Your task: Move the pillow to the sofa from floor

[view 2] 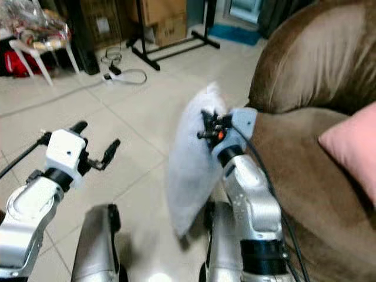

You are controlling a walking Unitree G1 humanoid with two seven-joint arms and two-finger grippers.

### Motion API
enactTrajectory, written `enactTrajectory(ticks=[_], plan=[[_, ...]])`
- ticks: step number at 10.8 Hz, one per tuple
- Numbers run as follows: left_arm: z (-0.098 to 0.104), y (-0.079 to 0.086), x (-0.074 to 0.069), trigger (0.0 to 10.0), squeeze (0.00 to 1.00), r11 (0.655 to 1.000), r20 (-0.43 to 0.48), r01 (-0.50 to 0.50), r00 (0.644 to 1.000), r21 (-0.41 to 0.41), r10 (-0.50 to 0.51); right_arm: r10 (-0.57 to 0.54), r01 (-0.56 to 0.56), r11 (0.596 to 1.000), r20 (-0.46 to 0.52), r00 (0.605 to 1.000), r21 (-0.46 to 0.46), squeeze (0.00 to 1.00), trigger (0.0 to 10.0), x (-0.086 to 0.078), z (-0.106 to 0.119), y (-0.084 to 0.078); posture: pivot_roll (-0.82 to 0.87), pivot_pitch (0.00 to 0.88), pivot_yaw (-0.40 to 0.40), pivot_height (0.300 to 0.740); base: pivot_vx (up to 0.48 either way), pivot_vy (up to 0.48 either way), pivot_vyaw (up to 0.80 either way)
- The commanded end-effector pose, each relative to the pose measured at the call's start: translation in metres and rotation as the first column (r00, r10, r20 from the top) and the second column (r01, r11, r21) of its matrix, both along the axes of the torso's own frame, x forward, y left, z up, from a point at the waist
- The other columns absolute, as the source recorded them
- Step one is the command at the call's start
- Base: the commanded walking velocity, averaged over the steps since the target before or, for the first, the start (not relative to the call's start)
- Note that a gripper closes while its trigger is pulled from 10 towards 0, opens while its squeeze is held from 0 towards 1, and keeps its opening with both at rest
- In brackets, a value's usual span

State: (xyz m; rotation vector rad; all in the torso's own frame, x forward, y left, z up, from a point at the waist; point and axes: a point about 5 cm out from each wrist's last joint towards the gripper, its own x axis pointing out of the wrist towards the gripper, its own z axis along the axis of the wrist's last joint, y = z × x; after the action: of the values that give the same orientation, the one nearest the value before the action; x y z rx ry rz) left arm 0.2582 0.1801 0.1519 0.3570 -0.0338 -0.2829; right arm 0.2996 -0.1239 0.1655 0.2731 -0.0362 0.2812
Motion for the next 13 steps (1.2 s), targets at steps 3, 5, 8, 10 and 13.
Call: enactTrajectory(ticks=[3,5,8,10,13], plan=[[0.003,0.001,-0.001,10.0,0.0,0.999,0.02,-0.02,1.0,0.028,0.019,-0.013,0.011,1.0,0.058,0.998,0.027,0.0,10.0,0.001,0.022,-0.001,-0.1,0.0,-0.044,0.557,0.0,0.0,0.0],[0.002,0.004,-0.003,10.0,0.0,0.999,0.015,-0.032,0.999,0.038,0.031,-0.028,0.028,0.999,0.016,0.999,0.023,0.0,10.0,0.0,0.013,0.0,-0.09,0.0,-0.041,0.587,0.0,0.0,0.0],[-0.003,0.006,0.002,10.0,0.0,0.998,-0.029,-0.002,1.0,0.063,0.004,-0.106,0.107,0.994,-0.045,0.993,0.022,0.0,10.0,-0.006,-0.007,-0.009,-0.12,0.0,0.023,0.632,0.0,0.0,0.0],[-0.002,0.004,0.01,10.0,0.0,0.997,-0.024,0.026,0.999,0.074,-0.024,-0.132,0.133,0.991,-0.051,0.99,0.01,0.0,10.0,-0.016,-0.008,-0.01,-0.17,0.0,0.051,0.662,0.0,0.0,0.0],[-0.003,0.003,0.009,10.0,0.0,0.998,-0.017,0.006,1.0,0.065,-0.005,-0.145,0.146,0.989,-0.077,0.986,0.007,0.0,10.0,-0.012,-0.014,-0.011,-0.14,0.0,0.015,0.707,0.0,0.0,0.0]])
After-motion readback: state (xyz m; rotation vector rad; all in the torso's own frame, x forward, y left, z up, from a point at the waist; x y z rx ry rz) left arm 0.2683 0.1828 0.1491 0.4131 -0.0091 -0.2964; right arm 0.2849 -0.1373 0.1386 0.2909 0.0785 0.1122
